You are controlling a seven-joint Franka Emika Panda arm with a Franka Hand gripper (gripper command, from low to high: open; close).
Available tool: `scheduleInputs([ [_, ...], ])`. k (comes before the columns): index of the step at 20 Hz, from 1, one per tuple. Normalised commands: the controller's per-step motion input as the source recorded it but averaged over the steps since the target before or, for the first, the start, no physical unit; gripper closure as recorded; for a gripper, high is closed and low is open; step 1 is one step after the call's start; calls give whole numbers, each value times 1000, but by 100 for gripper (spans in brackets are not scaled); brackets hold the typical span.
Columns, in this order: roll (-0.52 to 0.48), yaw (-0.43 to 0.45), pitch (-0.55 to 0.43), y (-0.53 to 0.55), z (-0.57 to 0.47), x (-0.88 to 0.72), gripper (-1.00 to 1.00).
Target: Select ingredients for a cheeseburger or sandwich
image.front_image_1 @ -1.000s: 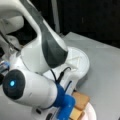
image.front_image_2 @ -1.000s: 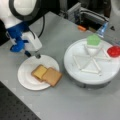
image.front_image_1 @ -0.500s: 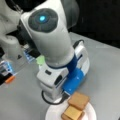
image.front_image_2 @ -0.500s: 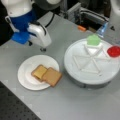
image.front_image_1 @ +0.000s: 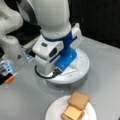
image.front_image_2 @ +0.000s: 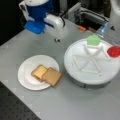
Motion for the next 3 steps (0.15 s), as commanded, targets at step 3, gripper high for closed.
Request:
scheduleInputs([
  [3,-73,-143,-119,198,-86,-369,-100],
])
